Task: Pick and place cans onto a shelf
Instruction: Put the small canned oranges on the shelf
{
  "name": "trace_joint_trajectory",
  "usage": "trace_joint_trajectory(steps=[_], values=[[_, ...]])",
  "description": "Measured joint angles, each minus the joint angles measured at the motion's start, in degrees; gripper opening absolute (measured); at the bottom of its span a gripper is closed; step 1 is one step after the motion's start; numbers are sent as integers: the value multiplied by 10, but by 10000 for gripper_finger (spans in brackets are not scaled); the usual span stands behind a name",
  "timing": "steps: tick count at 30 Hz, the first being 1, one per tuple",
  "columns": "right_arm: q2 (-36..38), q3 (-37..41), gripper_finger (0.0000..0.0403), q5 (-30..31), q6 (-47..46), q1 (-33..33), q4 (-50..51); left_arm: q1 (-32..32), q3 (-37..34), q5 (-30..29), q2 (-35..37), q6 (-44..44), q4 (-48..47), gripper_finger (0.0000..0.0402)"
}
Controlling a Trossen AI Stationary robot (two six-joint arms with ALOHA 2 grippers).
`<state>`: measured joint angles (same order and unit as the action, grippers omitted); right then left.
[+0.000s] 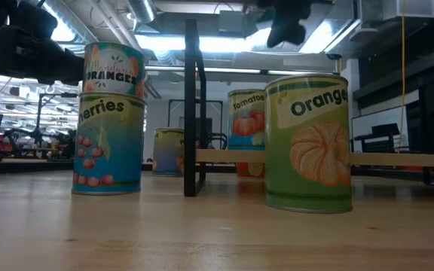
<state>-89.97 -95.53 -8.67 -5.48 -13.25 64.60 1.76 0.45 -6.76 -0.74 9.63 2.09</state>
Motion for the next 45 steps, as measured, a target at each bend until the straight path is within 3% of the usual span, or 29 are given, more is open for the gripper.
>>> trace_joint_trajectory(steps=[15,20,35,45], values=[[172,0,39,4,32,-26,39,0,0,0,0,0,3,79],[213,12,39,30,42,-26,43,0,0,0,0,0,49,79],[316,260,39,36,42,-25,-62,0,0,96,-10,-81,198,79],[316,303,39,35,41,-25,-81,-1,49,93,-106,-92,260,79]])
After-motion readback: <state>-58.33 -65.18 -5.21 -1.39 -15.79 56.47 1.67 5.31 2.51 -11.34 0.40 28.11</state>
